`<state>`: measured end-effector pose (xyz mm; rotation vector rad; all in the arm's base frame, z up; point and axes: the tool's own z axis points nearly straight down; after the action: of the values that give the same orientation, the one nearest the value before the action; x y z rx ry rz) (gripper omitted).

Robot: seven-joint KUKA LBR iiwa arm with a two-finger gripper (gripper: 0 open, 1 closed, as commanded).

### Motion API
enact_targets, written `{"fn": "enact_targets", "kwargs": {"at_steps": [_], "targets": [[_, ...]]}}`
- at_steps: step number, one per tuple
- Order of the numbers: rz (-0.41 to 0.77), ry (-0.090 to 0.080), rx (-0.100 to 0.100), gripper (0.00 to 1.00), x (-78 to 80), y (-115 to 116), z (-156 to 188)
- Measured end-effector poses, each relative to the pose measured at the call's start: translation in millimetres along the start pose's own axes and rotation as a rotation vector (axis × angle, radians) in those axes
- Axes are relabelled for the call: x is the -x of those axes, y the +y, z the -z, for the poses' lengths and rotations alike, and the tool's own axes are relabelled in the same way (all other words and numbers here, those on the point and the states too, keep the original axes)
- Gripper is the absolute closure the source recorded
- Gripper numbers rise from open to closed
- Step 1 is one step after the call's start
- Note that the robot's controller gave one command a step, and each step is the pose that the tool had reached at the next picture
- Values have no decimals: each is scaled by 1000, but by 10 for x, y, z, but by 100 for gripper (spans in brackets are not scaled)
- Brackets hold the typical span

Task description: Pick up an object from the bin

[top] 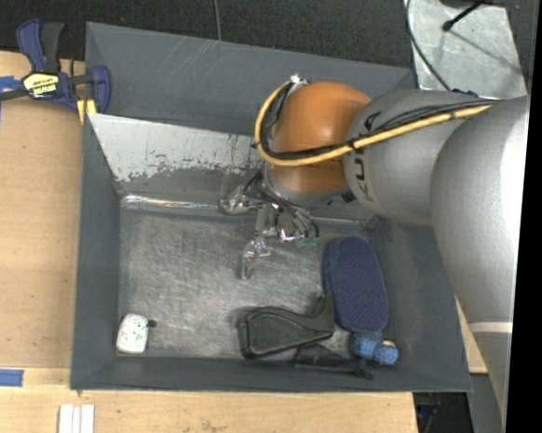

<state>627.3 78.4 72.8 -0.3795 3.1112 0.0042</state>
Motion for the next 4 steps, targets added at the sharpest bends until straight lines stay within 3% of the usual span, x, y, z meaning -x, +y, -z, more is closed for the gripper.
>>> {"fn": "enact_targets", "kwargs": {"at_steps": [1, 2, 3, 4], "targets": [[1, -19, -3, 100, 48, 3, 57], [177, -14, -10, 100, 114, 166, 52], [314, -4, -2, 100, -315, 509, 1234], [412, 9, 5, 100, -706, 1285, 977]]}}
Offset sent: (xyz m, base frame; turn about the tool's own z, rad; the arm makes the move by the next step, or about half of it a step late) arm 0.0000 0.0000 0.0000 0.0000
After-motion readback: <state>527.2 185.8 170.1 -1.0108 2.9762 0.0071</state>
